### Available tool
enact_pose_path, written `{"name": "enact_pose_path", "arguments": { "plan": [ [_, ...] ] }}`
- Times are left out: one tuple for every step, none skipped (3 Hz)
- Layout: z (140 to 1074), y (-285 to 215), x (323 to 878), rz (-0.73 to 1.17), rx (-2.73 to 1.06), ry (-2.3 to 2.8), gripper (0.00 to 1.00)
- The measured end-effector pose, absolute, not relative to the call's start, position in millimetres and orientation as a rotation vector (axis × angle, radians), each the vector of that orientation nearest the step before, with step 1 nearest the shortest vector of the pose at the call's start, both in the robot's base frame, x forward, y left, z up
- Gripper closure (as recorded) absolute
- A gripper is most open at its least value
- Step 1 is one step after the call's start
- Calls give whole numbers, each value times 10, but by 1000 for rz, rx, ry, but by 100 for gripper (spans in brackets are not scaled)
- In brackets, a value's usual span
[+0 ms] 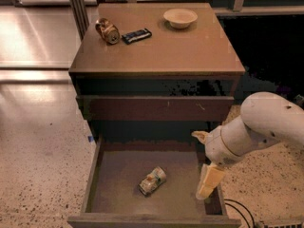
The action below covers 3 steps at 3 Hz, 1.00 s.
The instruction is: Pick 7up can from middle drawer and place on counter
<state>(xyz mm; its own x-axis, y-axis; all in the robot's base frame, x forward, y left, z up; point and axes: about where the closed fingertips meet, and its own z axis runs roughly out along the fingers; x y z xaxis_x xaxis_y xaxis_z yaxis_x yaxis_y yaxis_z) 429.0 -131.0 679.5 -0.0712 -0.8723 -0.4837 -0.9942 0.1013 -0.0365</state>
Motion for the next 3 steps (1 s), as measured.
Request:
{"name": "enact_pose_path", "arguments": {
  "plan": [
    [6700,-1285,4293,453,-1833,1980,0],
    [6325,-1178,4345,492,-1854,1944,0],
    [5887,-943,4501,536,-1851,1900,0]
  ]
}}
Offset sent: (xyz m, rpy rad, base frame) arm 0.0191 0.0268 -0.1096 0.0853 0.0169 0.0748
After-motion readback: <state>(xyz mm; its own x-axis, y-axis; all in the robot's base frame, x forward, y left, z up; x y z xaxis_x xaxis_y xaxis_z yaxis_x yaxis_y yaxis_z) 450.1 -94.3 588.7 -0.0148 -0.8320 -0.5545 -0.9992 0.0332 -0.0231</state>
